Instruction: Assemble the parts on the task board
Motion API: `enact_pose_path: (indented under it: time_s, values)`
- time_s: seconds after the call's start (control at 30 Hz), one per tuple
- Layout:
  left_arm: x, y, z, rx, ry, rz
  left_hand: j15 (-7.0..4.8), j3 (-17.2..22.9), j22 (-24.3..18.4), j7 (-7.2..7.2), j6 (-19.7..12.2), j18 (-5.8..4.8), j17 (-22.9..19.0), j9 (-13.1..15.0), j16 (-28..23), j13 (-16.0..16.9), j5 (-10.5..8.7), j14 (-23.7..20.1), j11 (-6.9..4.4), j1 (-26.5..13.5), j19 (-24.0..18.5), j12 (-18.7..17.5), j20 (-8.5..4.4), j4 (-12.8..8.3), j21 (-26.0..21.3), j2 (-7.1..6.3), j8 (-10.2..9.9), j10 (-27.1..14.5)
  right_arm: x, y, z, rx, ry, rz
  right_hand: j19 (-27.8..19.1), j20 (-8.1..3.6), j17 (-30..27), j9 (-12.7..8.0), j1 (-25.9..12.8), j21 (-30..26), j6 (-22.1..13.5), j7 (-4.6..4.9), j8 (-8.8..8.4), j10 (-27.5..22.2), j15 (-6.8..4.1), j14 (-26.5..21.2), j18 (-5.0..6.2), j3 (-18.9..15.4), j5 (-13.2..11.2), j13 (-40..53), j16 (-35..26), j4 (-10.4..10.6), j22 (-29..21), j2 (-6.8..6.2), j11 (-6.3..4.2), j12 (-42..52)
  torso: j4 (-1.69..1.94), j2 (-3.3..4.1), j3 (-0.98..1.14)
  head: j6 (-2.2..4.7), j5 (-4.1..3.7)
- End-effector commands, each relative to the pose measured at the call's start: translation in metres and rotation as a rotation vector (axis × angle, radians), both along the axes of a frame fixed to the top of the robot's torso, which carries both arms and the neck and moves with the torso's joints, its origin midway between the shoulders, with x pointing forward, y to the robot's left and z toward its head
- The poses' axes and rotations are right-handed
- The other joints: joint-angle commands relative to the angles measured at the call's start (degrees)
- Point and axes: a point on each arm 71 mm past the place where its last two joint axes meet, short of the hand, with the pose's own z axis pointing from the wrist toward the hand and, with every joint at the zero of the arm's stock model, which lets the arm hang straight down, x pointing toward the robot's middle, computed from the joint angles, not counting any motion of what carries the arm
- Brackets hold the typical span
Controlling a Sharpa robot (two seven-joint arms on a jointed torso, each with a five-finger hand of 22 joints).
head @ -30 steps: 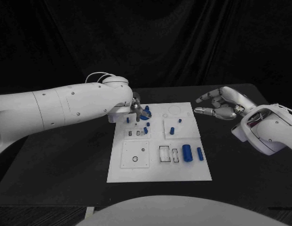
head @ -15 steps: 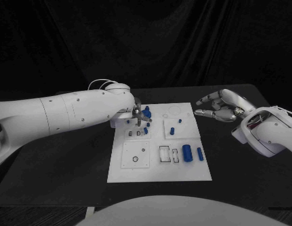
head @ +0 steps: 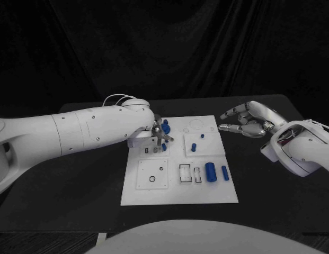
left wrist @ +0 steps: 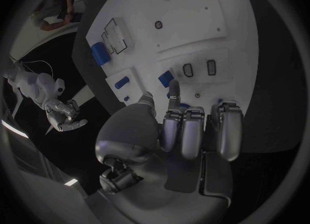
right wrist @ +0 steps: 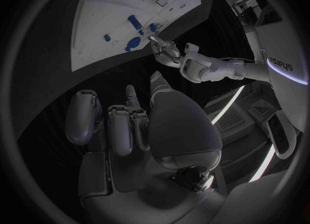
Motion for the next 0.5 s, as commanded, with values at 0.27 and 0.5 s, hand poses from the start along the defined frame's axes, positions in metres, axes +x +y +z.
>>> enact_pose_path:
  time_s: [0.27, 0.5]
  values:
    - [-0.0011, 0.0005, -0.0031, -0.006, 0.009, -0.011, -0.34, 0.8, 5.7, -0.07, 1.1, -0.43, 15.1, 0.6, 0.2, 15.1, 0.56, 6.1, -0.54, 0.2, -0.5, 0.2, -0.07, -0.3, -0.5, 0.45, -0.6, 6.0, -0.0004, 0.0005, -0.002, -0.007, 0.006, 0.013, -0.1, 0.31, 11.2, -0.1, 0.2, -0.3, 0.5, -0.02, 0.04, 6.1, 0.53, 4.9, 0.93, -0.1, 0.2, 15.1, 0.0, 0.0, 9.7, 0.35, 0.27, 0.1, 0.01, -0.12, 0.04, 0.01, -0.11]
    - [-0.0011, 0.005, -0.0038, 0.002, 0.012, -0.002, -0.51, 1.1, 5.8, -0.31, 1.7, -0.43, 15.1, 2.0, 0.2, 15.1, 0.55, 6.1, -0.75, 0.1, -0.5, 0.2, -0.2, -0.7, -0.6, 0.2, -0.2, 6.0, -0.0002, -0.0011, -0.003, -0.009, 0.008, 0.01, -0.1, 0.32, 11.2, -0.1, 0.2, -0.3, 0.5, -0.02, 0.03, 6.1, 0.53, 4.9, 0.93, -0.1, 0.2, 15.1, 0.0, 0.0, 9.7, 0.39, 0.28, 0.1, -0.01, -0.14, 0.06, 0.01, 0.01]
